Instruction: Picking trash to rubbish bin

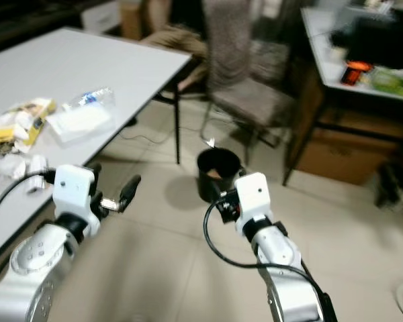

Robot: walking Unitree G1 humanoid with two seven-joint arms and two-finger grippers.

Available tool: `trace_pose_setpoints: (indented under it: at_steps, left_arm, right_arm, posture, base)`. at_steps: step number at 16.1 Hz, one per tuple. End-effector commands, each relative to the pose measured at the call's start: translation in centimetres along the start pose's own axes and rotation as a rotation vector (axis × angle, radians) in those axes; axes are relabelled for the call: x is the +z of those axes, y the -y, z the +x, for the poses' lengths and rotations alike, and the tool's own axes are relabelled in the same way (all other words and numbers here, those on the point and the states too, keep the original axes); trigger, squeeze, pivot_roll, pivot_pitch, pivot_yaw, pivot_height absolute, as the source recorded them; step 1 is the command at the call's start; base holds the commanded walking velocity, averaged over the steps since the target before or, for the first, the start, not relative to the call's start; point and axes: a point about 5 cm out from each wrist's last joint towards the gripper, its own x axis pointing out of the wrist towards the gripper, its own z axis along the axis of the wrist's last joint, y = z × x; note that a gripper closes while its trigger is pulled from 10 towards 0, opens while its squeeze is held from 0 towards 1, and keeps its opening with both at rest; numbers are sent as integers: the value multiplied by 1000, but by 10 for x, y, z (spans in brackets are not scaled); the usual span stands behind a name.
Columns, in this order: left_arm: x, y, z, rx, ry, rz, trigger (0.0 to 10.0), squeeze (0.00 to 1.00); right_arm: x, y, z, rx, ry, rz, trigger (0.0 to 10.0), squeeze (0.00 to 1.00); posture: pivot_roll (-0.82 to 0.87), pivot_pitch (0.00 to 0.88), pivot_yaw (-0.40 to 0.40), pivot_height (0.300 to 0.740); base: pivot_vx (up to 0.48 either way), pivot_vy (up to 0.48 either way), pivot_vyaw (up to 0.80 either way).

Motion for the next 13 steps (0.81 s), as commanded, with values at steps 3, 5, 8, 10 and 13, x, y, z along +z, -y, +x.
trace_pose_setpoints:
  at_steps: [3,5,8,10,13]
  left_arm:
    - [-2,-7,-4,68,8,-41,10000,0]
    - [-10,-7,-14,148,-9,-25,10000,0]
    - [-8,-2,-9,163,8,-1,10000,0]
    - [-5,1,1,145,38,-4,10000,0]
    - [5,-5,26,126,68,28,10000,0]
  right_arm:
    - [-1,-5,2,25,4,1,10000,0]
    - [-10,-4,2,49,-37,-39,10000,0]
    - [-5,1,5,51,-9,-37,10000,0]
    - [1,6,7,34,23,-34,10000,0]
    - [4,22,3,-73,34,-34,10000,0]
  posture:
    - [-21,0,-93,740]
    - [-2,0,-129,740]
    - [-31,0,-83,740]
    - [-52,0,-77,740]
    - [-86,0,-50,740]
  base:
    - [-89,0,0]
    - [0,0,672]
    - [0,0,800]
    - [0,0,800]
    - [80,0,354]
